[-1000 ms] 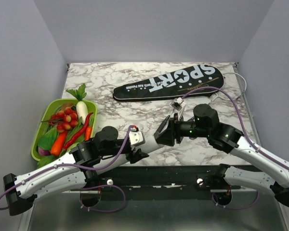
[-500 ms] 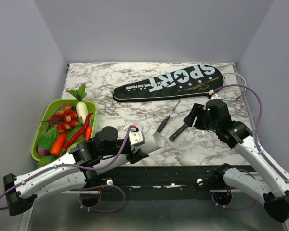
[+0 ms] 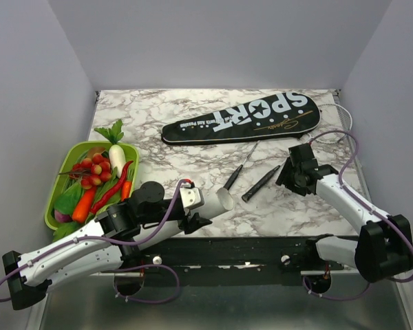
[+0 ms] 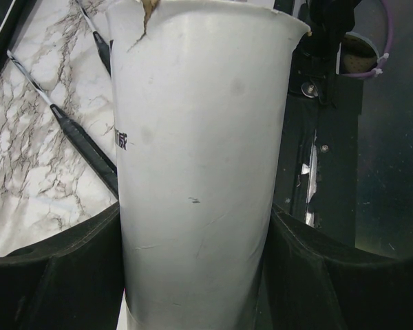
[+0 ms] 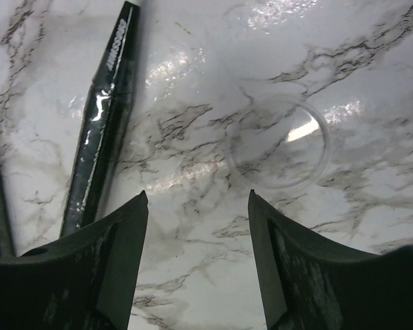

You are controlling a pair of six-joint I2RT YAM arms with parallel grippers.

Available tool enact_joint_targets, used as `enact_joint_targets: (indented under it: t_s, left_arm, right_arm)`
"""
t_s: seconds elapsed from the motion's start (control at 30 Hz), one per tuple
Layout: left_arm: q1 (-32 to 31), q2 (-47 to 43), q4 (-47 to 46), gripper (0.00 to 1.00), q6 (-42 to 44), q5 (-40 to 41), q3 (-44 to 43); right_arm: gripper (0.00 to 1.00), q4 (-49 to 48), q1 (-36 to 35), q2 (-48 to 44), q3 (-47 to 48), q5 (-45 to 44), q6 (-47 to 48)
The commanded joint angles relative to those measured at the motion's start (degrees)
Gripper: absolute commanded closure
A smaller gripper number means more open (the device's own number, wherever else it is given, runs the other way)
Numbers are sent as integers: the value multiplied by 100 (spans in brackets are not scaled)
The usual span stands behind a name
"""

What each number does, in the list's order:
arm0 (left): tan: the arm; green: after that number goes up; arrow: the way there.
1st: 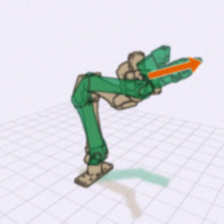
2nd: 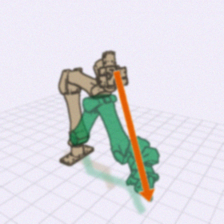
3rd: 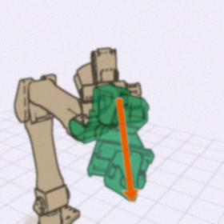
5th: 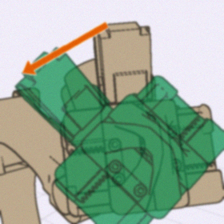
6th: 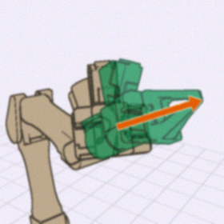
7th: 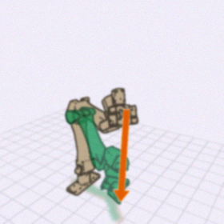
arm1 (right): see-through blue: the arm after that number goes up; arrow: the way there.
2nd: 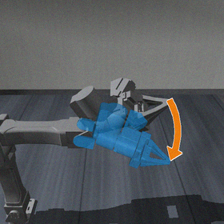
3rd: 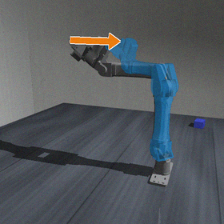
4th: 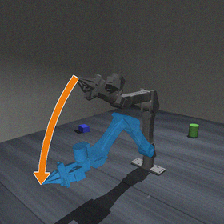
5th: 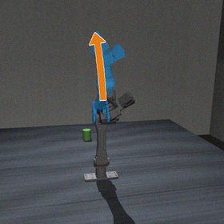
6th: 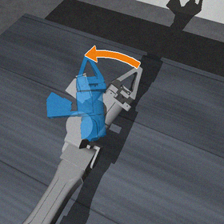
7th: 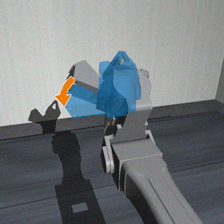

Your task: Pack up the badminton gear

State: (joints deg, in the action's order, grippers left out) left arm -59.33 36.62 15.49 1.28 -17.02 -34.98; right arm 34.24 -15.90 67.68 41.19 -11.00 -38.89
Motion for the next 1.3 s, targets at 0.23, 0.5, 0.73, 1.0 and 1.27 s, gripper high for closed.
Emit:
enact_joint_targets:
  t_s: [0.23,0.5,0.73,1.0,1.27]
  left_arm:
    - [-17,-67,-116,100,-269,-118,-44]
    - [-17,-59,-81,100,-251,-74,-44]
    - [-17,-59,-81,100,-251,-91,-61]
    - [-17,-138,-72,100,-251,-83,-53]
    - [-17,-155,-72,100,-251,-100,-44]
  right_arm:
    - [42,-734,395,808,-146,46,75]
    - [53,-884,456,1186,-164,37,137]
    - [70,-884,465,1247,-129,46,251]
    - [80,-884,465,1379,-111,107,295]
    - [93,-884,465,1415,-76,160,304]
